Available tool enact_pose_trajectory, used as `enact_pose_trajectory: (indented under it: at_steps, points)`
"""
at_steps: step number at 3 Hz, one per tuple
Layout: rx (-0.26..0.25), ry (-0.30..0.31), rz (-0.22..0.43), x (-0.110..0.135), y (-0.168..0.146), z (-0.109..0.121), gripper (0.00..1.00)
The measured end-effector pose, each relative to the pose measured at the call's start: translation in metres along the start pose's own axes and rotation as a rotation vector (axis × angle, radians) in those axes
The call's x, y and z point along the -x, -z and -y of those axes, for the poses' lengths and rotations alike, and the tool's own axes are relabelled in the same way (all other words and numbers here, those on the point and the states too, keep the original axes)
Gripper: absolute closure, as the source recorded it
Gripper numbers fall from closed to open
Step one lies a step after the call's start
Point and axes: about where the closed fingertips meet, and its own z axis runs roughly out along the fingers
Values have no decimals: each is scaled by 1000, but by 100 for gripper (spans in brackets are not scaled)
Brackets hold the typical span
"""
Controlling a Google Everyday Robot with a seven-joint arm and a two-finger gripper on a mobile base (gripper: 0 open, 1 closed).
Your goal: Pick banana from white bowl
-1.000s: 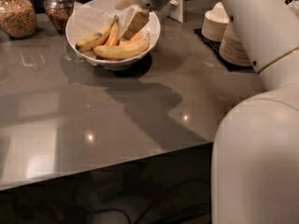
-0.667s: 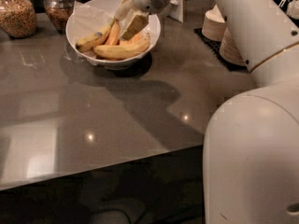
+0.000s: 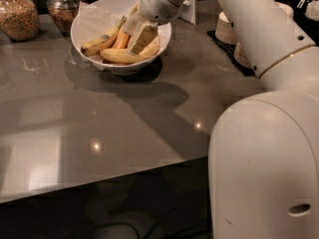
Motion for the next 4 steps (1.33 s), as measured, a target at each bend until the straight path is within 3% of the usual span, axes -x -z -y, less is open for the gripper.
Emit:
enact_pose_trajectory:
  at_steps: [1, 4]
  points:
    - [22, -4, -10, -6, -11, 0, 45]
    - [3, -35, -81, -42, -30, 15, 43]
